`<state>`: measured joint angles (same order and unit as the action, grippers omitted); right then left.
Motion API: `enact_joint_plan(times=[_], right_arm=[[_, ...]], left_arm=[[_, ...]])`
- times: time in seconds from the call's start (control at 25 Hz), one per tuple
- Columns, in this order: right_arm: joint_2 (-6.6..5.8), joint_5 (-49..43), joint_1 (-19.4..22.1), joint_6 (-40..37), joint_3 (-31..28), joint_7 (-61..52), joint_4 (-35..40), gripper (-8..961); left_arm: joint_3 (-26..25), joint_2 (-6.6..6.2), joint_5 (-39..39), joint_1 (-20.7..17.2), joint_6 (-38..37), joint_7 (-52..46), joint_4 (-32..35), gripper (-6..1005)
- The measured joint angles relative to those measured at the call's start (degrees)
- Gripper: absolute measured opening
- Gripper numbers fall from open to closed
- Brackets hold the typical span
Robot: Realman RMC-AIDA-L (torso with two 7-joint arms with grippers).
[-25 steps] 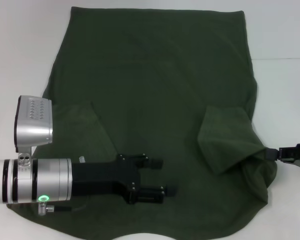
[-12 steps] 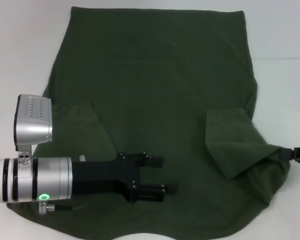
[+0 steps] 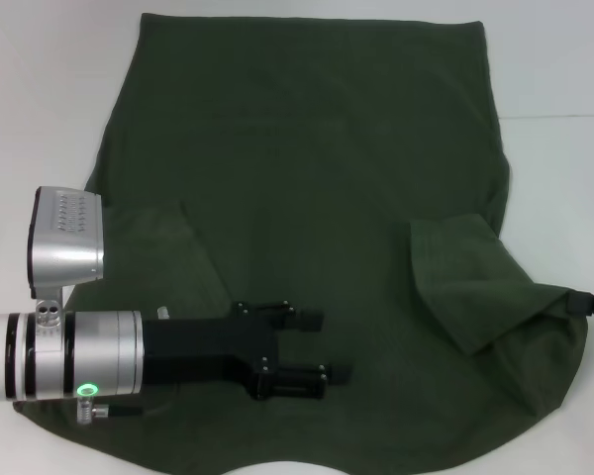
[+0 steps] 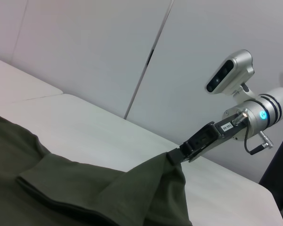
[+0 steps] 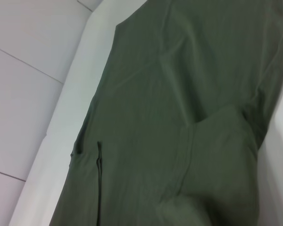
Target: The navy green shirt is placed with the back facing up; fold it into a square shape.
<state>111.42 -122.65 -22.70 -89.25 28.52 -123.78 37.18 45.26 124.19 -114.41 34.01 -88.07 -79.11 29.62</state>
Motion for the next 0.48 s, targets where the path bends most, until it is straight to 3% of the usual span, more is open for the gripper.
enact_joint_plan(times=[0.48], right_arm=[[1.20,-0.1,-2.5,0.3,5.7,0.6,-0.8,6]], left_arm=[[0.0,0.00,0.1,0.1,0.0,0.0,0.0,846]])
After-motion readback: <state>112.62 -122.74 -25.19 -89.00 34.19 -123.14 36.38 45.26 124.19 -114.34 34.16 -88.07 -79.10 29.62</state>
